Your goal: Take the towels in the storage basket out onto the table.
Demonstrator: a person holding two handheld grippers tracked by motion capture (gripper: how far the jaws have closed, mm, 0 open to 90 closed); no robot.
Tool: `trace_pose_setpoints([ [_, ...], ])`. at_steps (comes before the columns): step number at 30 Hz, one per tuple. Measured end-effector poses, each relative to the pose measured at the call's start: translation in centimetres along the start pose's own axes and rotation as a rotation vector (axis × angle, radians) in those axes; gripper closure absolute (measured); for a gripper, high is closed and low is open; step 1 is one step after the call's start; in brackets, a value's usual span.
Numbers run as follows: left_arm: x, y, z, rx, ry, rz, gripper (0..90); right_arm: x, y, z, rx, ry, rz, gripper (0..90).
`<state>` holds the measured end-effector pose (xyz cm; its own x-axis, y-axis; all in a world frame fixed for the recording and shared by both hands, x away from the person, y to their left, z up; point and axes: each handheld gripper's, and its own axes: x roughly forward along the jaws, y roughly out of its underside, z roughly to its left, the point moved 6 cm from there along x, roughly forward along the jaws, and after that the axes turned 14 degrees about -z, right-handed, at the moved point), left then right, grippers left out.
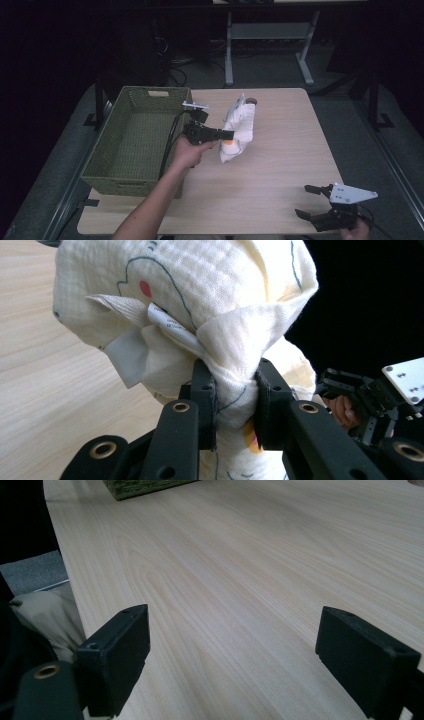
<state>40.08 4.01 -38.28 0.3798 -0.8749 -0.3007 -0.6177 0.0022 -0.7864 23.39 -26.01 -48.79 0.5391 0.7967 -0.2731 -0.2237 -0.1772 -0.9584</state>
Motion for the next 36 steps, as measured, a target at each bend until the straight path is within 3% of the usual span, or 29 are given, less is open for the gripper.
trace_pose_setpoints([
  [11, 2.3, 1.3, 0.3, -0.028, -0.005, 0.017, 74.7, 0.0, 0.0, 0.0, 0.001, -0.002, -0.004, 13.8],
  [12, 2.8, 1.7, 0.7, -0.042, -0.024, 0.022, 74.7, 0.0, 0.0, 0.0, -0.002, -0.004, -0.004, 13.8],
  [16, 3.7, 2.4, 0.9, -0.045, -0.037, 0.037, 74.8, 0.0, 0.0, 0.0, -0.001, -0.003, -0.005, 13.8],
  [22, 4.3, 2.9, 1.4, -0.048, -0.059, 0.049, 74.8, 0.0, 0.0, 0.0, 0.005, -0.002, -0.005, 13.8],
  [24, 4.5, 3.1, 1.6, -0.069, -0.061, 0.043, 74.8, 0.1, 0.0, 0.0, 0.004, 0.0, -0.004, 13.8],
  [31, 5.3, 4.2, 2.2, -0.066, -0.1, 0.075, 74.7, 0.0, 0.0, 0.0, 0.006, 0.0, -0.004, 13.8],
  [36, 6.1, 5.2, 2.8, -0.098, -0.118, 0.074, 73.8, 0.1, 0.1, 0.0, 0.006, -0.001, -0.003, 13.8],
])
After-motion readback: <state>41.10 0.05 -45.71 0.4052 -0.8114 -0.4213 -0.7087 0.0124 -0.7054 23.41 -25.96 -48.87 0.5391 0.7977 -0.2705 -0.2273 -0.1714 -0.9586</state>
